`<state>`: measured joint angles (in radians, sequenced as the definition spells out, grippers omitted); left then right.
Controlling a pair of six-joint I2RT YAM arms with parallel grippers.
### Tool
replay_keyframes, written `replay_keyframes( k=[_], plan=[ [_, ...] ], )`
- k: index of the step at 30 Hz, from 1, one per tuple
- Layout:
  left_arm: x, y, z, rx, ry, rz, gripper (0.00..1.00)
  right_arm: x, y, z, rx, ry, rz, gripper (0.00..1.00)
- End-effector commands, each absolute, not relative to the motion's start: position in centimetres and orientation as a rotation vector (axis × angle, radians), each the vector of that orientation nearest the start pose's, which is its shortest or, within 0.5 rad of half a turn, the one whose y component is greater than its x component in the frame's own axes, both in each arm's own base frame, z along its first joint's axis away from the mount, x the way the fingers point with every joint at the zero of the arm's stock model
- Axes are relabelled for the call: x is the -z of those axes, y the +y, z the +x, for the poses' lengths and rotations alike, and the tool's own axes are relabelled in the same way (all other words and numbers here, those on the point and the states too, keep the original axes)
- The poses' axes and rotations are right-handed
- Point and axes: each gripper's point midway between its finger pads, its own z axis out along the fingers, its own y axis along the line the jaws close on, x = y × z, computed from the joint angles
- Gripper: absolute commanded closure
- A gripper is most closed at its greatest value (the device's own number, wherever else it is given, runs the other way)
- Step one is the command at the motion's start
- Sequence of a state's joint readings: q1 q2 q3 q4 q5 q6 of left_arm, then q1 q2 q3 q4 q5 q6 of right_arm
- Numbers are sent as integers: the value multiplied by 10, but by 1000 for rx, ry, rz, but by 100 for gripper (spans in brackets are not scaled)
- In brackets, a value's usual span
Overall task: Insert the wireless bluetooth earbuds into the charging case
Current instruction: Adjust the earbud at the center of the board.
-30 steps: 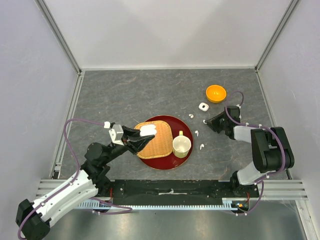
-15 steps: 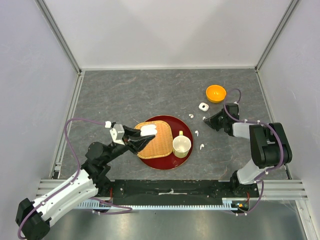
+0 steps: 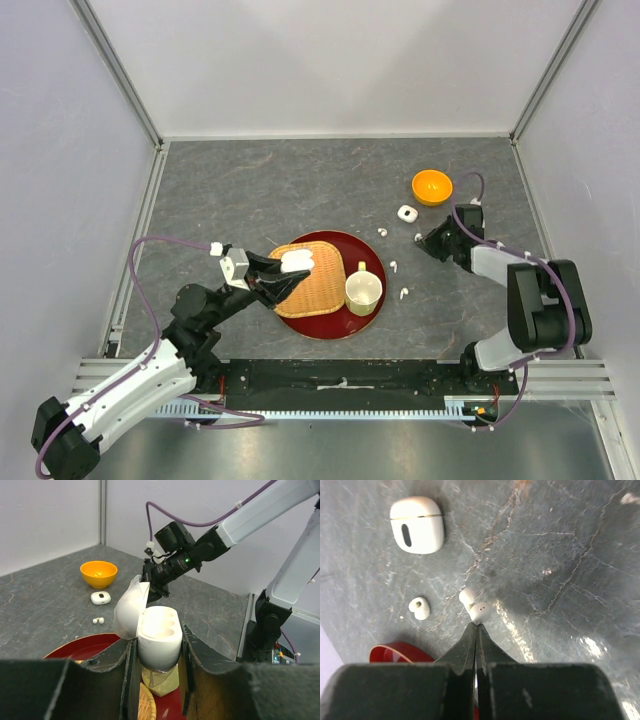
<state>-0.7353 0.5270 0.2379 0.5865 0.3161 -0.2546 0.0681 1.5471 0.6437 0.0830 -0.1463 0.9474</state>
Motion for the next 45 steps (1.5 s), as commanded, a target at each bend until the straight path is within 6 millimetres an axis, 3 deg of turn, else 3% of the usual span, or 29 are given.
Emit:
replay_keyframes(
  k=[1,7,13,17,23,29,34,39,45],
  plan=[
    [-287,-234,166,1018,1154,594,98,-49,72,344,-610,2245,960,99],
    [-285,-235,164,1028,1160,594,98,-56,80,327,-717,2244,969,100],
    [-286,-233,161,1041,1159,595,98,-43,87,294,-746,2351,968,99],
    [-287,-231,159,1040,1156,589,98,-31,85,268,-682,2488,837,98],
    [-286,-232,159,1046,1160,592,98,-14,82,250,-632,2619,721,98],
    [-284,-233,156,1062,1168,602,98,-5,70,247,-533,2666,689,85],
    [-284,-232,156,1059,1168,596,98,-23,68,254,-528,2609,651,76],
    [-282,-232,157,1058,1175,594,98,-54,63,263,-502,2544,569,64],
    [-282,-234,157,1062,1178,601,98,-87,51,283,-421,2447,506,64]
  ],
)
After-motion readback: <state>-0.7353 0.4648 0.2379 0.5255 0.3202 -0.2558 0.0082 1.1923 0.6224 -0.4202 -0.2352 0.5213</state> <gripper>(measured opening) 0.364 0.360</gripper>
